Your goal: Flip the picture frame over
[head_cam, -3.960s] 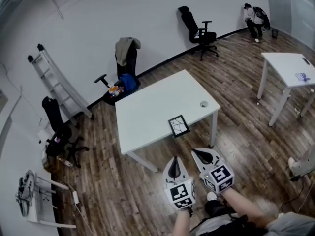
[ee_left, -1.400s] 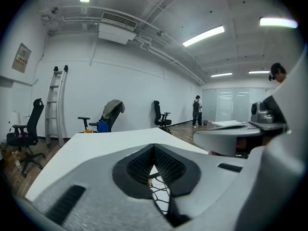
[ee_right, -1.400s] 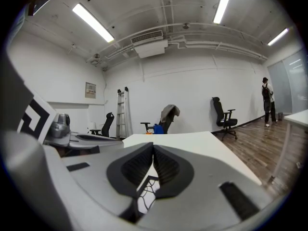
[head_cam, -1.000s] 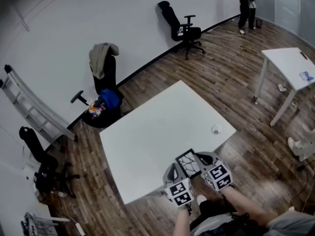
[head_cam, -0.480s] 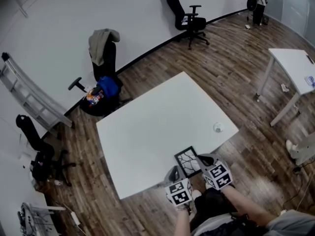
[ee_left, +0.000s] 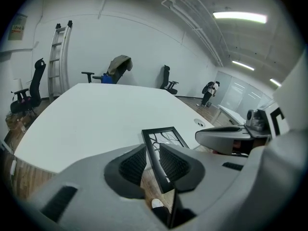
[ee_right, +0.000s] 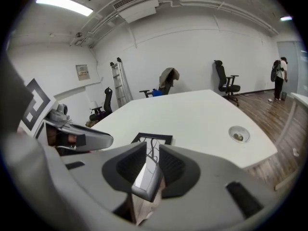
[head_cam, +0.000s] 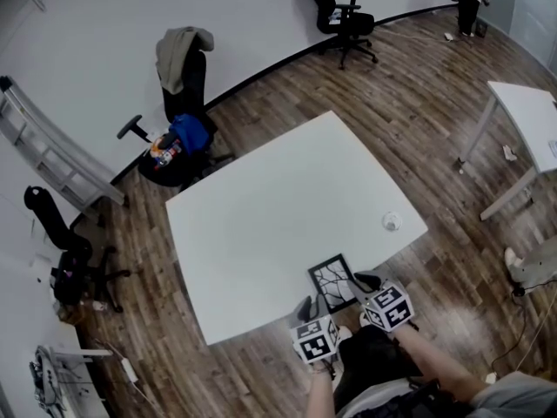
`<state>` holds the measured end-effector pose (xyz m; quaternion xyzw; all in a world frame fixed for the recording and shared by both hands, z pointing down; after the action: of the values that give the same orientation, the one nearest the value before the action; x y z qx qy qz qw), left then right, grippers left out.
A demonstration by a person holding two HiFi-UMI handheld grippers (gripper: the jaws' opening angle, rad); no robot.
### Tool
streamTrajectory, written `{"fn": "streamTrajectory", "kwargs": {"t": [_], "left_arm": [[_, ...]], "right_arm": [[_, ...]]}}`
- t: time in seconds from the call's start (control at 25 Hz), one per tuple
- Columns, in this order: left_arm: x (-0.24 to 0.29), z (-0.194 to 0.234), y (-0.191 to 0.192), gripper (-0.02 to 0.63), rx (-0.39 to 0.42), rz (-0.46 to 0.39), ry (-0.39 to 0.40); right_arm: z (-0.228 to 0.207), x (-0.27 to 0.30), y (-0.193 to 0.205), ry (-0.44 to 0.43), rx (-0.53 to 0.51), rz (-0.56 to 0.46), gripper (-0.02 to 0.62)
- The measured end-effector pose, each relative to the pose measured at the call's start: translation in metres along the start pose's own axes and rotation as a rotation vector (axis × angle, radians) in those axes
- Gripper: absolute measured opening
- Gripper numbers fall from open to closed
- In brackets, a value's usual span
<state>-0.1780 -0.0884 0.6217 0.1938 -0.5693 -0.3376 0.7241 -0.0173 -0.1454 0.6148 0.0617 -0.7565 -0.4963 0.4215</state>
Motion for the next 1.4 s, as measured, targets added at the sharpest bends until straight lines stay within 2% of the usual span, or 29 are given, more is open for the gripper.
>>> {"fn": "streamTrajectory", "kwargs": {"t": [0.2,0.44,0.68,0.84,1.0,1.16,1.4], "left_arm": [[-0.004,0.008,0.017,0.117,-0.139,0.085,0.058],[0.003,0.015,0.039,0.143,-0.245,0.143,0.119],[0.012,0.013,0.044,0.144,-0.308,0.172,0.163],[0.019,0.013,0.045,0.144,-0.293,0.199,0.155],[0.025,0.013,0.049,0.144,-0.301,0.217,0.159],[0.03,0.016,0.049,0.144,-0.35,0.22,0.174],[0.037,0.015,0.051,0.143,-0.371,0.244,0.189]], "right_arm": [[-0.01,0.0,0.012,-0.052,0.067,0.031,0.104],[-0.019,0.001,0.032,-0.096,0.123,0.09,0.118],[-0.017,0.006,0.039,-0.152,0.161,0.117,0.135],[-0.019,0.009,0.041,-0.143,0.149,0.135,0.135],[-0.021,0.013,0.049,-0.173,0.167,0.152,0.135],[-0.021,0.016,0.052,-0.209,0.199,0.165,0.135],[-0.024,0.023,0.058,-0.26,0.252,0.171,0.135]]}}
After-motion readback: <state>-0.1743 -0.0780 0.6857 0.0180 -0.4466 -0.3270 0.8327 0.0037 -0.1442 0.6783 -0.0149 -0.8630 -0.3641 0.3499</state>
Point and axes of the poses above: the fingertips, and each gripper's own axes: x forward along the fingers, z to its left, y out of its underside, the point moved 7 cm from there along -x, backward along the fingers, and after that the axes turned 6 degrees about -x, right-handed, at the moved point
